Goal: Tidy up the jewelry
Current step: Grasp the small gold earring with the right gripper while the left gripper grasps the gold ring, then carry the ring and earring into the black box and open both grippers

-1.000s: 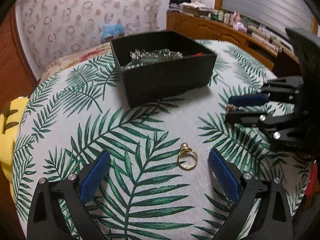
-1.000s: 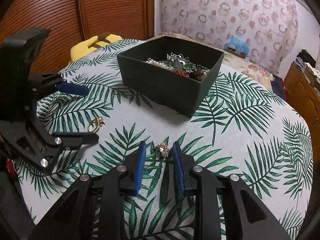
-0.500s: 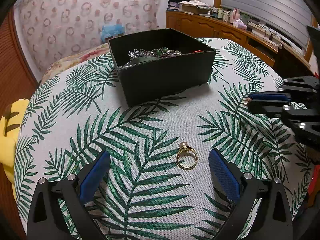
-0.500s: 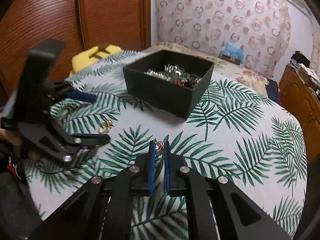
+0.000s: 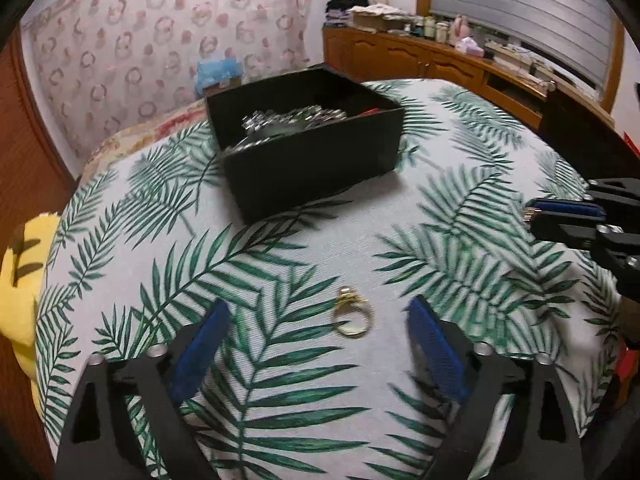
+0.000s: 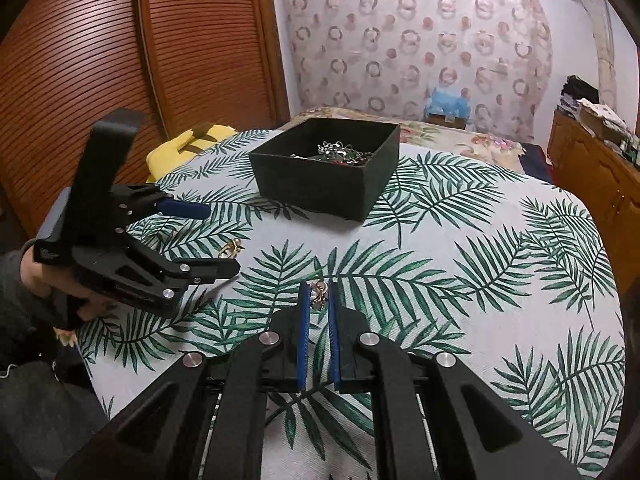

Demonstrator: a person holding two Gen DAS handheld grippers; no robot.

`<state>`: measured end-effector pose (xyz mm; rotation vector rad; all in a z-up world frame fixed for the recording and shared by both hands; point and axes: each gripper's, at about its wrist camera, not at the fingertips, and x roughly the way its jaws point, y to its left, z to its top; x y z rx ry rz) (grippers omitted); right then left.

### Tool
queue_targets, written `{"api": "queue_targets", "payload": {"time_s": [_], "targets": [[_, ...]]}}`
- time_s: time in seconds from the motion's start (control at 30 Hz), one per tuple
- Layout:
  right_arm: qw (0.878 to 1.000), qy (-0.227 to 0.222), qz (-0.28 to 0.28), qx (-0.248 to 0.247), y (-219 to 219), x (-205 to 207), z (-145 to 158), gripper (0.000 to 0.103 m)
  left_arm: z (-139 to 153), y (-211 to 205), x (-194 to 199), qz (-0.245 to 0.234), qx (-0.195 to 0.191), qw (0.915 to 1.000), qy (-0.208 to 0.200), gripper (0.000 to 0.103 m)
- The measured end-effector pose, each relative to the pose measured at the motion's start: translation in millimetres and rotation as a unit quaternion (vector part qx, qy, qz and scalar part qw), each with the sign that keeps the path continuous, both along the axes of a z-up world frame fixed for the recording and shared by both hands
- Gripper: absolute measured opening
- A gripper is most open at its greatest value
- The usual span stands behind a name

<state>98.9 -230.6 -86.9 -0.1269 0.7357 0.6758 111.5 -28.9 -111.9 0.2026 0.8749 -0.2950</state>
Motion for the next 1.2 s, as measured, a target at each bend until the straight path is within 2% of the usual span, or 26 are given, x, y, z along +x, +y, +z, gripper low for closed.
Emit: {"api": "queue_targets", "payload": {"time_s": [0.1,0.17,0.23,0.37,0.4,0.47,0.53,0.67,0.9,1.07,1.2], "targets": [[1.0,-0.002,0.0,0.001,-2,-1,1,0.01,2,-9,-7,-0.019,0.005,0.9997,-0.012,0.08],[1.0,-0.004,0.0,0.002,-3,-1,2,0.01,2,-11,-8,-0.023,0.009,0.9996,-0.014,0.071],[1.0,-0.004,0.0,0.002,-2,-1,2,0.01,1,-12,-6,-0.02,0.009,0.9997,-0.008,0.057],[1.0,-0.003,0.003,0.001,-1,-1,2,0.01,-1,-11,-4,-0.014,0.009,0.9998,-0.01,0.055],[1.0,-0.003,0.004,0.0,0,-1,2,0.01,-2,-10,-4,-0.014,0.007,0.9998,-0.01,0.051],[1.0,-0.002,0.004,-0.001,1,-1,1,0.01,-1,-10,-4,-0.016,0.004,0.9998,-0.011,0.038],[1.0,-0.002,0.005,-0.003,2,-1,-1,0.01,-1,-10,-5,-0.018,0.003,0.9998,-0.011,0.018],[1.0,-0.002,0.007,-0.008,4,0,1,0.01,2,-12,-10,-0.019,0.01,0.9994,-0.025,0.018],[1.0,-0.01,0.014,-0.015,10,6,8,0.01,21,0,-9,0.001,-0.037,0.9974,-0.061,0.018],[0.999,-0.016,0.018,-0.022,18,13,13,0.01,33,4,-7,0.019,-0.044,0.9931,-0.107,0.019],[0.999,-0.018,0.018,-0.024,21,16,15,0.01,38,5,-4,0.014,-0.051,0.992,-0.115,0.019]]}}
